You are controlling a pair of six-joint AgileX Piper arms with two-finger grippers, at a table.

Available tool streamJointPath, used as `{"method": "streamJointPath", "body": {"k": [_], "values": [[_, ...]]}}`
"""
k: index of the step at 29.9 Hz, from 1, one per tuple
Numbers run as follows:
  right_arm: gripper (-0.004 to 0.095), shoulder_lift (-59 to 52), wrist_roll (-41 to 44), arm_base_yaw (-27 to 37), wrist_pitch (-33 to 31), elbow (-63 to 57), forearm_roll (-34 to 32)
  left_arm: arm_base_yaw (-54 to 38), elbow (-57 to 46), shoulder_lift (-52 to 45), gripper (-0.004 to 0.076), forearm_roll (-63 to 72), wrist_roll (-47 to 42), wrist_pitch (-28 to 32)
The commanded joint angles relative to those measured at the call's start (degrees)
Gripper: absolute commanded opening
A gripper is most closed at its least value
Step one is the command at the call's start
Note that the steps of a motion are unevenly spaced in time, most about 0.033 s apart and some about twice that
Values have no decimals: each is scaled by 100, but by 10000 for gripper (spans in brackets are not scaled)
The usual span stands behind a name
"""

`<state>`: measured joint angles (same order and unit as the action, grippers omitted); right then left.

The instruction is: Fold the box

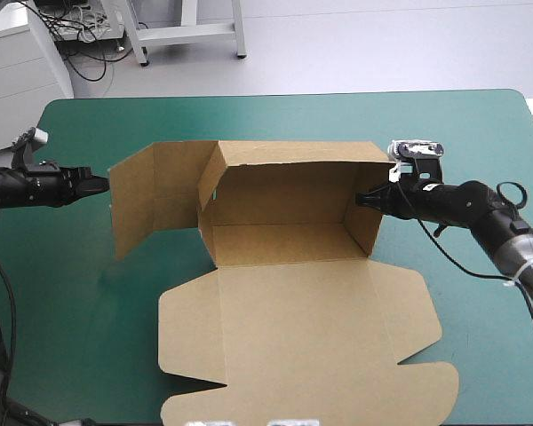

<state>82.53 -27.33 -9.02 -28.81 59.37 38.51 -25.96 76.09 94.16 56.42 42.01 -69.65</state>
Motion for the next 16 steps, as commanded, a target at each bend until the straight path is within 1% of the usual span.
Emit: {"method": "streamJointPath", "body": {"k": [1, 3, 5, 6, 9, 11, 14, 16], "values": [[-2, -200, 1632, 8, -791, 888, -1240, -15, 127, -246, -32, 452, 19, -157], [-2, -200, 2052, 8, -1513, 1362, -1753, -15, 127, -246, -32, 452, 19, -157], [-2, -200, 2167, 8, -2294, 1721, -1853, -15, 127, -246, -32, 441, 19, -157], [-2, -200, 2259, 8, -2578, 1872, -1866, -15, 127, -246, -32, 441, 19, -157], [-2, -200, 2397, -2, -3108, 2122, -1866, -15, 127, -246, -32, 441, 19, -157], [-2, -200, 2521, -2, -3280, 2146, -1879, -15, 127, -246, -32, 441, 19, -157], [-2, -87, 2646, -2, -3858, 2146, -1914, -15, 127, -246, -32, 441, 19, -133], [-2, 29, 2658, -2, -3929, 2146, -1926, -15, 127, -246, -32, 441, 19, -99]]}}
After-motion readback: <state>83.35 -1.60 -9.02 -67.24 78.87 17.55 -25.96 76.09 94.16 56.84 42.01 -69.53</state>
